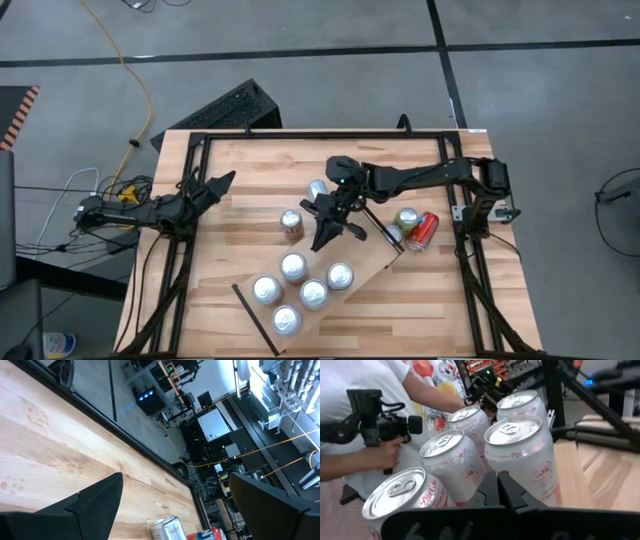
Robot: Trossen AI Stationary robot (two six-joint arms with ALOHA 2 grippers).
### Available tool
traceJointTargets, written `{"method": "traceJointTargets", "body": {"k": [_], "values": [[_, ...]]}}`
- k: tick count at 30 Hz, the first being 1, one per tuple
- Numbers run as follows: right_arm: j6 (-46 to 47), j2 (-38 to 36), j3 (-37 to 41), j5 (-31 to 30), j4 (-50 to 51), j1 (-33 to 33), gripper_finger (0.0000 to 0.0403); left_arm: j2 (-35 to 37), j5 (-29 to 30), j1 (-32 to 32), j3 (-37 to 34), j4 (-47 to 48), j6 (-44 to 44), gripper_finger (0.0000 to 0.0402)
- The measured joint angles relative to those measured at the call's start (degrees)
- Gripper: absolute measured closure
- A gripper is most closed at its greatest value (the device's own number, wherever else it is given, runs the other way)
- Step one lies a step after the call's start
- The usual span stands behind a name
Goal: Place canned beverage on shelf
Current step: Adjust the orange white soda can on the shelf
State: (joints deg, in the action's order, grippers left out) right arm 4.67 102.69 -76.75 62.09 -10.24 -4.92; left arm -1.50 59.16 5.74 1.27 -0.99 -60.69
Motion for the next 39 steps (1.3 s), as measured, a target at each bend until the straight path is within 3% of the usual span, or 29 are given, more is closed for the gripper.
{"method": "traceJointTargets", "body": {"k": [5,14,18,26,39], "values": [[5.48,0.00,0.00,-3.51,1.63,-0.03,0.0403,0.00,-0.05,0.00,-0.02,0.00,-0.02,0.0051],[35.22,0.00,0.00,-10.12,2.54,0.54,0.0403,0.00,-0.28,0.00,0.00,0.00,-0.09,0.0051],[41.32,0.00,0.00,-14.70,2.68,1.83,0.0403,0.00,-0.28,0.00,-0.01,-0.02,-0.11,0.0051],[45.06,0.00,0.00,-23.87,8.17,4.14,0.0403,0.00,-0.67,0.00,-0.01,-0.05,-0.22,0.0051],[46.94,-1.12,0.00,-26.68,11.26,6.12,0.0403,0.00,-1.86,0.00,-0.02,-0.22,-0.09,0.0051]]}}
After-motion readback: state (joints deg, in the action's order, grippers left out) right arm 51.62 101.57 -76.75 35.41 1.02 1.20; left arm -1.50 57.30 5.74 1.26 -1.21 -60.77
